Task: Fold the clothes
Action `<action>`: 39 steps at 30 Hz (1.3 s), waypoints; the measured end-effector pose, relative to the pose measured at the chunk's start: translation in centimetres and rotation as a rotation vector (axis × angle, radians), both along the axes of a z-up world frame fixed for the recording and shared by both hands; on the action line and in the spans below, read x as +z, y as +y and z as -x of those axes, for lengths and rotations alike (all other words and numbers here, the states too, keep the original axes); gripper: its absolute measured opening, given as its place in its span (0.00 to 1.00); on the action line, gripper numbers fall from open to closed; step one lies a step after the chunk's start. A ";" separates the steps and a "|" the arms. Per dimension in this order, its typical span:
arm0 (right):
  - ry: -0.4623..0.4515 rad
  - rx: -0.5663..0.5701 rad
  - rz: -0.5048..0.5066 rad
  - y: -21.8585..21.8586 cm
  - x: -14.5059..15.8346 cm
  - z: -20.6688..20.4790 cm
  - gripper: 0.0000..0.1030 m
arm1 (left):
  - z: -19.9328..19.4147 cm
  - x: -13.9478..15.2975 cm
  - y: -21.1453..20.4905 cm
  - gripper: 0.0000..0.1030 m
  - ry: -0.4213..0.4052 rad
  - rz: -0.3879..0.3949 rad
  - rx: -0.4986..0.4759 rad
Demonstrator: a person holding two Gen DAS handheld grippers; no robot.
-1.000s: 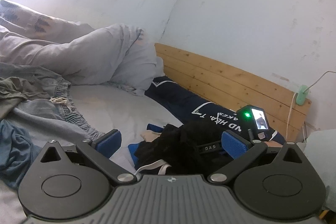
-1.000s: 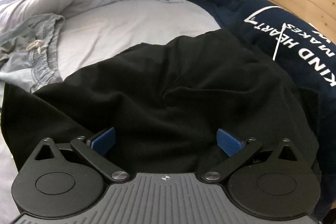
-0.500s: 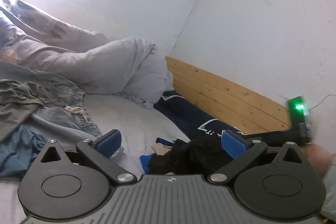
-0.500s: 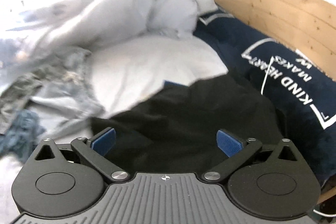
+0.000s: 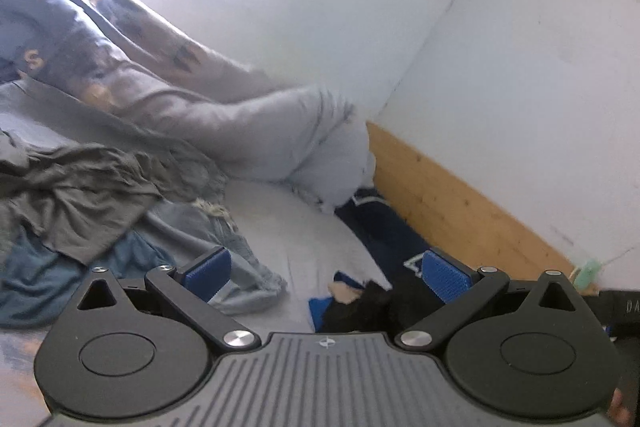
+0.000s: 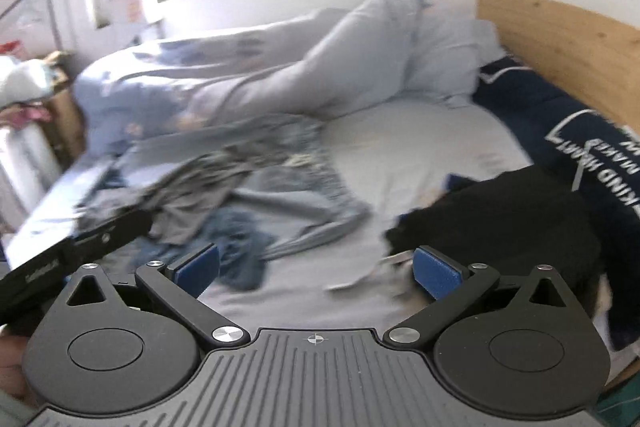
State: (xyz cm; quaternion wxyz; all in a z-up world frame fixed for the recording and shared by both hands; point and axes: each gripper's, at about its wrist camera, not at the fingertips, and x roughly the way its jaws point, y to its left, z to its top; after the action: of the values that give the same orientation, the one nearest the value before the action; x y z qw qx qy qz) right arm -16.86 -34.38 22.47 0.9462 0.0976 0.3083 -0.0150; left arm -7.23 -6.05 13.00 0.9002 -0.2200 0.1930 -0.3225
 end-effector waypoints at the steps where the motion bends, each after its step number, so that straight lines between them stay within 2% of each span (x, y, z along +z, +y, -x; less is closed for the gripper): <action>1: -0.005 0.013 -0.008 0.7 0.0 -0.1 1.00 | 0.2 0.2 0.7 1.00 -0.002 0.006 0.014; 4: 0.028 0.032 -0.018 2.6 -2.3 -2.2 1.00 | 0.3 -0.3 2.3 1.00 -0.004 -0.039 0.084; 8: 0.143 0.015 -0.046 4.4 -8.5 -7.2 1.00 | -1.3 -2.9 2.8 1.00 0.014 -0.242 0.241; 9: 0.153 0.021 -0.046 5.0 -9.8 -8.2 1.00 | -2.0 -3.9 2.6 1.00 0.023 -0.312 0.275; 12: 0.158 0.008 -0.018 6.5 -13.6 -11.4 1.00 | -4.1 -6.6 2.1 1.00 0.059 -0.457 0.323; 14: 0.149 0.003 0.007 7.6 -15.5 -13.1 1.00 | -5.6 -7.8 1.8 1.00 0.105 -0.507 0.330; 18: 0.125 0.020 0.066 9.3 -18.8 -16.2 1.00 | -8.4 -9.6 1.6 1.00 0.195 -0.523 0.326; 21: 0.105 0.044 0.100 9.6 -21.0 -18.1 1.00 | -10.1 -10.8 1.2 1.00 0.227 -0.538 0.363; 24: 0.070 0.022 0.092 8.9 -22.2 -18.7 1.00 | -10.6 -11.7 1.2 1.00 0.217 -0.545 0.382; 29: 0.043 -0.028 0.085 7.8 -24.6 -19.2 1.00 | -10.5 -13.3 0.1 1.00 0.177 -0.626 0.390; 32: 0.050 -0.016 0.119 8.2 -26.2 -19.7 1.00 | -10.8 -14.5 0.0 1.00 0.205 -0.642 0.401; 34: 0.034 -0.007 0.137 8.6 -26.8 -19.7 1.00 | -11.2 -15.2 0.0 1.00 0.223 -0.636 0.413; 39: 0.011 0.009 0.152 8.9 -27.0 -19.3 1.00 | -11.3 -16.2 -1.0 1.00 0.179 -0.685 0.440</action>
State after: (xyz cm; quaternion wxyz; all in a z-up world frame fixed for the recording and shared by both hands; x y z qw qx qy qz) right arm 2.48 -25.44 -4.57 0.9491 0.0243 0.3121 -0.0349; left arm 4.08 -7.06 -3.16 0.9484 0.0291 0.3151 -0.0191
